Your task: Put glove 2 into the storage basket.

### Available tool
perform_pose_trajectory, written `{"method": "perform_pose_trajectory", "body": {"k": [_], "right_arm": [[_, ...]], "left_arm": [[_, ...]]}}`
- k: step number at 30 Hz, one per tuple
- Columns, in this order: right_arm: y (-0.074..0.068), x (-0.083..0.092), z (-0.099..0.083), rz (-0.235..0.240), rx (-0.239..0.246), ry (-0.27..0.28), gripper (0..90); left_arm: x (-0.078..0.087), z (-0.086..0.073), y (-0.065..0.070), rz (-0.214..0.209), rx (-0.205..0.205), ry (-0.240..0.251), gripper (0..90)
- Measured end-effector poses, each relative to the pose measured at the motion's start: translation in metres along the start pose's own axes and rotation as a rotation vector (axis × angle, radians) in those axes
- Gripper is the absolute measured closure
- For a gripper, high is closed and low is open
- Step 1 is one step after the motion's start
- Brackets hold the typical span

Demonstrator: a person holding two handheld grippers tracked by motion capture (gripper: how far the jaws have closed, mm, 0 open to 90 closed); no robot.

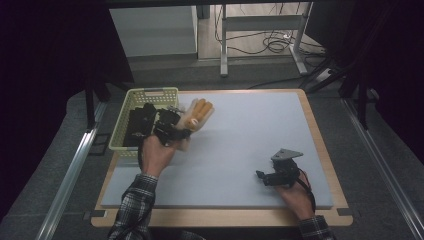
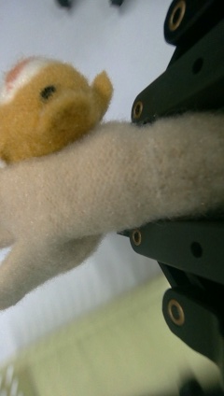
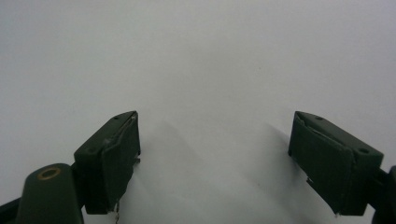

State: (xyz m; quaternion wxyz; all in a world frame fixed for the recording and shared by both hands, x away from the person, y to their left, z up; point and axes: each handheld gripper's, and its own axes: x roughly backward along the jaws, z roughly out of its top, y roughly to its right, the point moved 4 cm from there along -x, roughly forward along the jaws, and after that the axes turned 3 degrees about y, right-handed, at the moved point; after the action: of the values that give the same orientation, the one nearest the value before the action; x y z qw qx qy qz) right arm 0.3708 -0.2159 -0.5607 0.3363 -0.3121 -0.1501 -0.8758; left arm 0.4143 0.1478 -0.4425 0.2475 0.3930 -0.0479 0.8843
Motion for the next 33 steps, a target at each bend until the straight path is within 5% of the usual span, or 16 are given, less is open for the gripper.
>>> {"method": "perform_pose_trajectory", "body": {"k": [7,12,19,27,30,33], "right_arm": [[0.0,0.0,0.0,0.0,-0.001,0.002,16.4],[0.0,0.0,0.0,0.0,0.0,0.002,16.4],[0.0,0.0,0.0,0.0,-0.001,0.002,16.4],[0.0,0.0,0.0,0.0,0.0,0.003,16.4],[0.0,0.0,0.0,0.0,0.0,0.003,16.4],[0.0,0.0,0.0,0.0,-0.001,0.003,16.4]], "left_arm": [[0.023,-0.004,-0.068,0.129,0.127,0.016,72.1],[0.015,-0.016,-0.106,0.192,0.202,-0.004,71.7],[-0.027,-0.02,-0.122,0.223,0.231,-0.08,70.7],[-0.062,-0.014,-0.122,0.225,0.245,-0.18,65.5],[-0.074,-0.014,-0.119,0.189,0.27,-0.243,42.3],[-0.077,-0.015,-0.116,0.214,0.258,-0.286,23.5]]}}
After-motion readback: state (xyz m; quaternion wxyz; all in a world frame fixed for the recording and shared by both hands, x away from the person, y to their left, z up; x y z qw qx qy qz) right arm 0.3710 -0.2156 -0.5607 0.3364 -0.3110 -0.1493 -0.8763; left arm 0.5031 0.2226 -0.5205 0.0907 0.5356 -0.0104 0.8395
